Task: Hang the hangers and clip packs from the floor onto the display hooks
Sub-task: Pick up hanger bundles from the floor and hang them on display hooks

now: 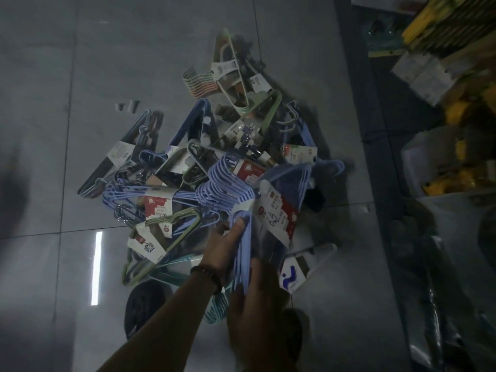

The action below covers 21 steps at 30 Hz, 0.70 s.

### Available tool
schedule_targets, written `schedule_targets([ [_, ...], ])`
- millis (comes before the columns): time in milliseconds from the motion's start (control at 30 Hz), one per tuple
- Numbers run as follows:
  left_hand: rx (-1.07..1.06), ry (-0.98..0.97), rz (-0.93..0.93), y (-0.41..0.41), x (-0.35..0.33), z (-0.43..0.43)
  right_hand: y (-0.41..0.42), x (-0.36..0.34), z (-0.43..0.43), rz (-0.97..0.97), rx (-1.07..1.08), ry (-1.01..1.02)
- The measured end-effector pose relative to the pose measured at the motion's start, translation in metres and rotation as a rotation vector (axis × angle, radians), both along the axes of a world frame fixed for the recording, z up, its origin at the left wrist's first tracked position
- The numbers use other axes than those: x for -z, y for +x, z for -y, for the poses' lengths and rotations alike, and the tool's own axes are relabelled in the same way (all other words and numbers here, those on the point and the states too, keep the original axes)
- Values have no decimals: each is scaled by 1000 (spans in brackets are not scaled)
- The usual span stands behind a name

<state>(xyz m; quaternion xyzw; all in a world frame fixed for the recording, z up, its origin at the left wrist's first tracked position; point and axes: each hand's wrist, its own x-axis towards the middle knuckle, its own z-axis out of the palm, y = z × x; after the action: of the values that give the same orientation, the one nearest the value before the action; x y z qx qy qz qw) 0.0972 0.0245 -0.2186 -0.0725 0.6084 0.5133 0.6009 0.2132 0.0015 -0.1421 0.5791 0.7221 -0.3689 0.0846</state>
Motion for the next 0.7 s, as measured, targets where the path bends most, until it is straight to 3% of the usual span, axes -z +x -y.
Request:
schedule_targets([
  [167, 167, -60, -20, -7, 6, 0, 18, 26, -2, 19, -108, -21],
  [300, 195, -160, -149, -6, 6, -14, 34, 37, -7, -292, -118, -68],
  [400, 182, -190, -138, -6, 17, -13, 46, 52, -30, -417, 177, 112],
  [467, 193, -187, -101, -9, 16, -11, 53, 60, -56, -372, 526, 126],
  [533, 248, -172, -111, -16, 6, -12, 60, 64, -85, -266, 640, 75],
  [633, 374, -65, -246, -33, -16, -17, 67, 53, -130, -241, 208, 253],
  [700, 479, -35, -268, -48, -38, -26, 61, 26, -165, -204, -81, 209],
])
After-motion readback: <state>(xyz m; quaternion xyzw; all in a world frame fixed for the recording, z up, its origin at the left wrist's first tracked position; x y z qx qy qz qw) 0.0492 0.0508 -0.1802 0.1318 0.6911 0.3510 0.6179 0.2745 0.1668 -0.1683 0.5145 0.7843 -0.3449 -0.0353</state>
